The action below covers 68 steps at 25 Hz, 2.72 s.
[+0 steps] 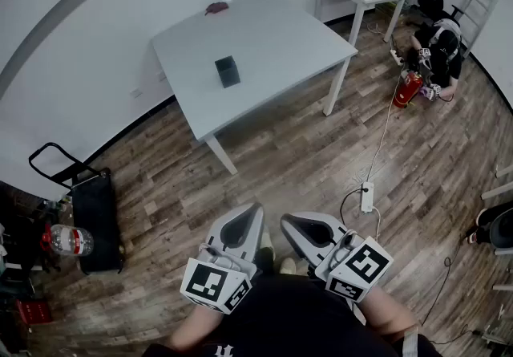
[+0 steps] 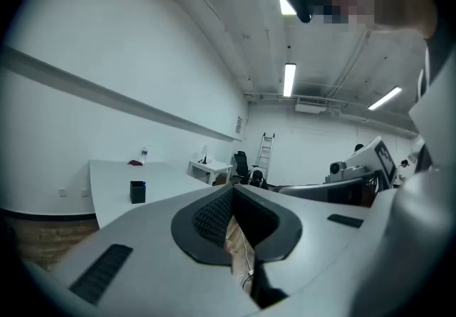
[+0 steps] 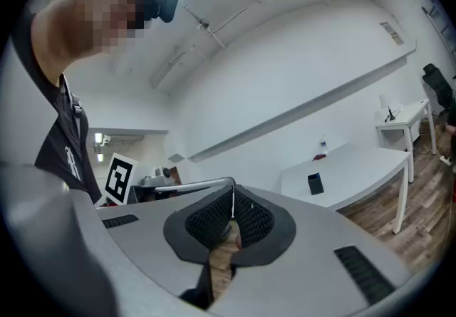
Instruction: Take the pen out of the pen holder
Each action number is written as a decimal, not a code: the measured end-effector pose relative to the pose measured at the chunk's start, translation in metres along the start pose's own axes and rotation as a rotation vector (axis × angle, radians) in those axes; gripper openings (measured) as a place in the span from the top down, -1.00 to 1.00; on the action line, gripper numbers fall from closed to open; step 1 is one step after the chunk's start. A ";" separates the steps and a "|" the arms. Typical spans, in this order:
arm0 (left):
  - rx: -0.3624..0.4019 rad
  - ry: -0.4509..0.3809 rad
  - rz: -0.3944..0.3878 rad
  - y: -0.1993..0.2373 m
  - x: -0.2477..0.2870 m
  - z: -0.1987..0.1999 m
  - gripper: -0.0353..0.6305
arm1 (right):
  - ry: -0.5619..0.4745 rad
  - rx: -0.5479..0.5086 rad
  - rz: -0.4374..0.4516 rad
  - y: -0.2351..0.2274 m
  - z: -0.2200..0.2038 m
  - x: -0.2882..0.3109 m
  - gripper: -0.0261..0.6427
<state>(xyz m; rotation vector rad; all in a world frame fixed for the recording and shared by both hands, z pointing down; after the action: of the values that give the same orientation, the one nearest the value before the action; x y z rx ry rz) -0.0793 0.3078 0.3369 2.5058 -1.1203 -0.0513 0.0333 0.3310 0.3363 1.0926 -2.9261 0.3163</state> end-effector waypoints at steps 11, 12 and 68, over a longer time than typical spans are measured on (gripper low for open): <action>0.012 -0.007 -0.013 0.075 0.053 0.037 0.88 | 0.004 -0.008 -0.019 -0.044 0.018 0.075 0.88; 0.012 -0.008 -0.018 0.083 0.059 0.041 0.88 | 0.001 -0.011 -0.024 -0.048 0.021 0.082 0.88; 0.249 0.160 0.459 0.388 0.384 -0.023 0.55 | 0.161 0.027 0.132 -0.318 0.044 0.325 0.88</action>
<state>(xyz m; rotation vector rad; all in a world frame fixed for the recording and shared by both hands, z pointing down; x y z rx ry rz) -0.0886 -0.1958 0.5485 2.3337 -1.6842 0.4308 -0.0036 -0.1225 0.3761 0.8356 -2.8628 0.4248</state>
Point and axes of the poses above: the fingertips, and each gripper's own axes: x forward along the fingers, y to its left, z out of its top, the point moved 5 cm from there along -x, backward along the fingers, and after that the axes turned 9 degrees about -x, right-handed, at the moved point
